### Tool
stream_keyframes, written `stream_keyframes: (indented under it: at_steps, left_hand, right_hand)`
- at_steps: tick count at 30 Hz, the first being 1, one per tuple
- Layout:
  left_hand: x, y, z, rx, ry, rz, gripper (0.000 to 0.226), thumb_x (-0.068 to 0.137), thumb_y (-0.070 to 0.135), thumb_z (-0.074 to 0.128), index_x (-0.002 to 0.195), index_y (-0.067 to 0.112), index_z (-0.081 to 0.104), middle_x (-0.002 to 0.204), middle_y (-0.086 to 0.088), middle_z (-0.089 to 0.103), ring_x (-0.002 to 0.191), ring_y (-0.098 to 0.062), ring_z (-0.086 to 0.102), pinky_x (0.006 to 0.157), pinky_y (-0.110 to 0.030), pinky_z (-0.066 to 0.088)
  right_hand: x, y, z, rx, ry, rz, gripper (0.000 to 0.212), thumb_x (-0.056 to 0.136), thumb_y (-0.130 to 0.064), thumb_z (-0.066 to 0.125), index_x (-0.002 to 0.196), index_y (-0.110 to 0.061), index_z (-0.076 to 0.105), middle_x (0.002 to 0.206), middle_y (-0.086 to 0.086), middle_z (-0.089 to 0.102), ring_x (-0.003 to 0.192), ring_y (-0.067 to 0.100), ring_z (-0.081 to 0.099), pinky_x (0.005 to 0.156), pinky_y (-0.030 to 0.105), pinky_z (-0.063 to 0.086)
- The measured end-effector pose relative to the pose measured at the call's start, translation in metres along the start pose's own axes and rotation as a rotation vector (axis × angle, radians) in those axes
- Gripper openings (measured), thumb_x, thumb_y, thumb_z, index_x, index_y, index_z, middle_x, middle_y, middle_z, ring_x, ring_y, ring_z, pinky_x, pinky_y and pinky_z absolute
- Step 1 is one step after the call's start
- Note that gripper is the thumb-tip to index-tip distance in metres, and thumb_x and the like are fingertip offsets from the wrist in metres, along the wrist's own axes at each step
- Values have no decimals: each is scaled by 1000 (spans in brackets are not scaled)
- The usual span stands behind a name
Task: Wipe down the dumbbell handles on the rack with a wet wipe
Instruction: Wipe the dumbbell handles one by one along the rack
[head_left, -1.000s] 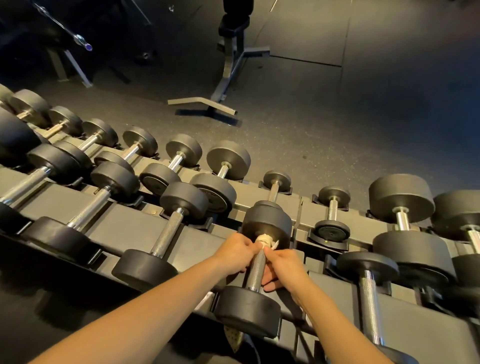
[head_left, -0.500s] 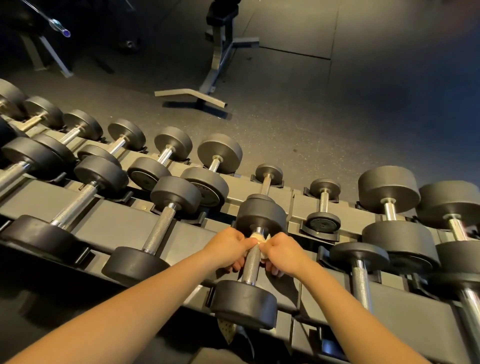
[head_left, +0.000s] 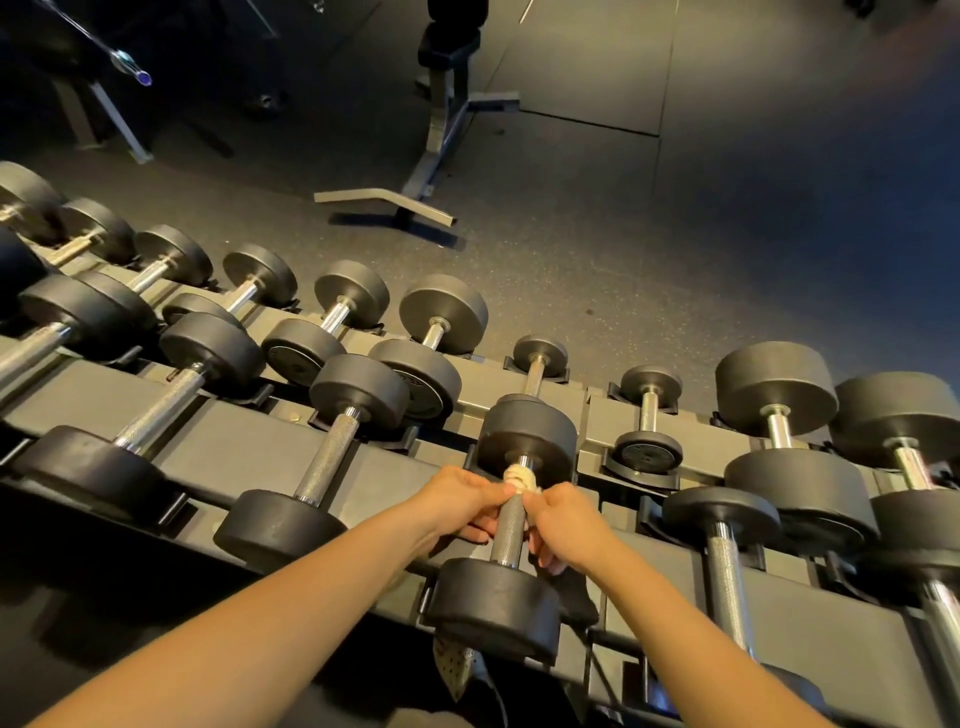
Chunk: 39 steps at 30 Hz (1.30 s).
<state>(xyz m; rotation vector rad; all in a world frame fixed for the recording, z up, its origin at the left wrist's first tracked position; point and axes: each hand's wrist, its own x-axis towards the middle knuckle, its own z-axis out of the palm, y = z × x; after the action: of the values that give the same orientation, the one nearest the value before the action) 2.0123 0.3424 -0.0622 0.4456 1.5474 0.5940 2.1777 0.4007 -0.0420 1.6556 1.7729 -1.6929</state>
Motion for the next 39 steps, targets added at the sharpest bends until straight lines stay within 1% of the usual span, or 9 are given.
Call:
stream_keyframes:
  at_steps: [4,8,12,19,26,30,33,36,39]
  left_hand:
    - [-1,11,-12,140,-88,-10,27,96,31,71,107,7,75,85,-8,74,71,-15,66,63,-25,57]
    - [9,6,-1,111,78,219,19,100,34,63,96,16,69,80,-3,66,67,-11,60,61,-26,49]
    - [-2,-3,15,513,164,393,30,108,36,42,85,24,57,79,3,60,73,-12,57,68,-30,46]
    - [-43,6,-15,670,-217,15,24,99,21,51,77,21,58,78,-1,53,78,-20,47,69,-30,39]
    - [-78,12,-39,100,286,94,18,104,22,55,95,10,65,82,-7,66,65,-14,61,59,-25,49]
    - [-109,5,-57,-164,489,98,13,98,7,59,92,8,70,84,-8,70,72,-17,66,62,-26,55]
    - [-128,0,-65,-235,519,92,19,92,-1,59,104,4,74,100,-11,77,91,-20,74,82,-34,62]
    - [-150,-8,-68,-235,666,108,15,97,7,61,107,9,72,97,-12,77,81,-16,74,75,-31,60]
    - [-160,-30,-77,240,1098,111,16,93,26,67,108,22,71,93,3,72,83,-12,68,80,-35,59]
  right_hand:
    - [-3,-2,-15,68,-156,17,43,109,-33,44,91,-2,67,61,6,61,45,14,55,45,24,48]
    - [11,-2,-8,228,119,-59,34,104,-30,55,81,-7,63,61,4,58,47,13,51,47,27,44]
    - [8,6,7,-157,268,-218,36,105,-32,50,75,-17,62,66,-2,61,60,12,58,59,27,46]
    - [-8,-25,-10,-578,-241,-309,37,97,-35,58,71,-10,64,66,3,55,63,14,51,65,36,43]
    - [1,-81,12,-302,-25,-584,7,98,-33,60,100,-27,62,80,1,69,70,18,68,70,44,61]
    - [-9,-108,40,-78,-257,-661,9,100,-28,62,108,-27,65,88,2,74,73,19,73,68,37,63]
    - [-14,-121,53,-58,-346,-691,17,101,-24,61,97,-16,74,86,6,75,78,19,74,66,27,61]
    - [-1,-129,64,-64,-390,-686,21,100,-19,62,88,-7,75,80,13,74,72,25,74,65,35,63]
    - [19,-136,76,-212,-337,-779,16,97,-27,68,88,-16,74,76,2,73,70,14,72,70,38,62]
